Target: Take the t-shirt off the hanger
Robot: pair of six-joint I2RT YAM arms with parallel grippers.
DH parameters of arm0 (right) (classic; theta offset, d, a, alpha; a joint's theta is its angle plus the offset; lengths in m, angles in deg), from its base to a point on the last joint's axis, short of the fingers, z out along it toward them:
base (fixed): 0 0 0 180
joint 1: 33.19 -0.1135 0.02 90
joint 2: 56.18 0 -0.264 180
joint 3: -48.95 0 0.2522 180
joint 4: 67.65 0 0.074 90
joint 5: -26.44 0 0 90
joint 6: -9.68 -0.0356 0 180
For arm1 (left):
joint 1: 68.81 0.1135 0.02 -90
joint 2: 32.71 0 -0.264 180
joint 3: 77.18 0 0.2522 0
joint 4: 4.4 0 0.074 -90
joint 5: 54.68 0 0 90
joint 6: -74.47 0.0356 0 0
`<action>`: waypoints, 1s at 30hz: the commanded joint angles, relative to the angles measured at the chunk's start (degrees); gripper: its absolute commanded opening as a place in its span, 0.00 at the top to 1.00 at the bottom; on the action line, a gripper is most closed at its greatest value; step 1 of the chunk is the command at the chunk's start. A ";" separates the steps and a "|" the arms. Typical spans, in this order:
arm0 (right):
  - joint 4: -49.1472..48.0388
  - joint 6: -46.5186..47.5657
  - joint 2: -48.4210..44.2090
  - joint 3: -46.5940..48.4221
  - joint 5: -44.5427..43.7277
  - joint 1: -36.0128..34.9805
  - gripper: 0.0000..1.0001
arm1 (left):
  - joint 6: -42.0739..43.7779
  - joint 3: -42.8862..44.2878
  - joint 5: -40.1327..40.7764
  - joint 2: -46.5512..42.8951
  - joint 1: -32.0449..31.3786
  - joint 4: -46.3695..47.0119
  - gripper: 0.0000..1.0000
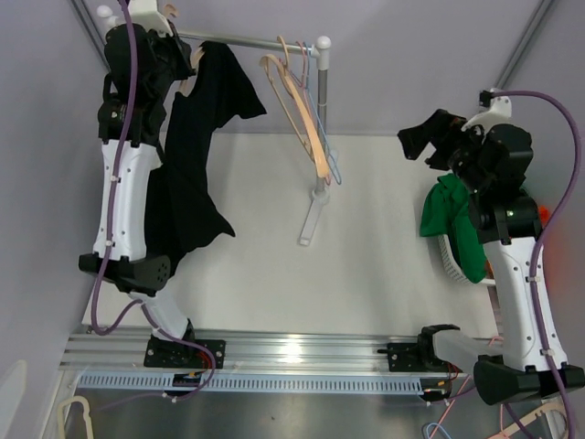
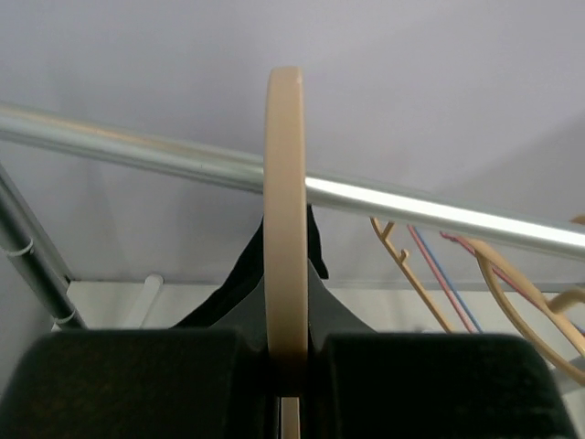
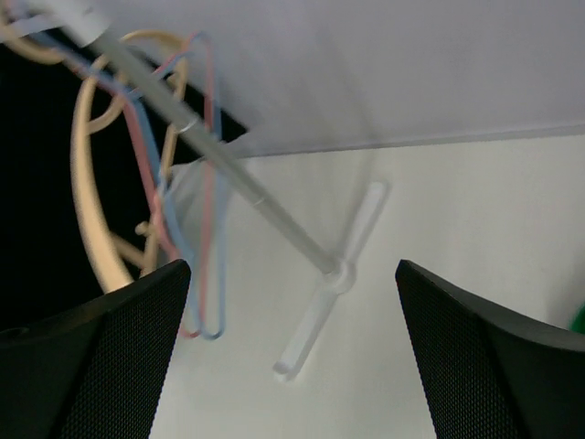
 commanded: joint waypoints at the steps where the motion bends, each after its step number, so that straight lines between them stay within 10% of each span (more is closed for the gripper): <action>1: -5.82 3.13 -1.74 -1.31 3.91 -7.60 0.00 | -2.76 -0.95 1.95 -6.65 -0.71 -0.62 0.99; 14: -25.07 15.52 3.26 -9.40 -3.55 -53.04 0.01 | -5.22 -11.50 16.92 -19.14 -8.18 -7.48 0.99; 30: -39.59 17.72 28.75 4.39 -2.15 -67.31 0.01 | -5.48 -16.07 20.88 -22.65 -13.11 -7.40 0.99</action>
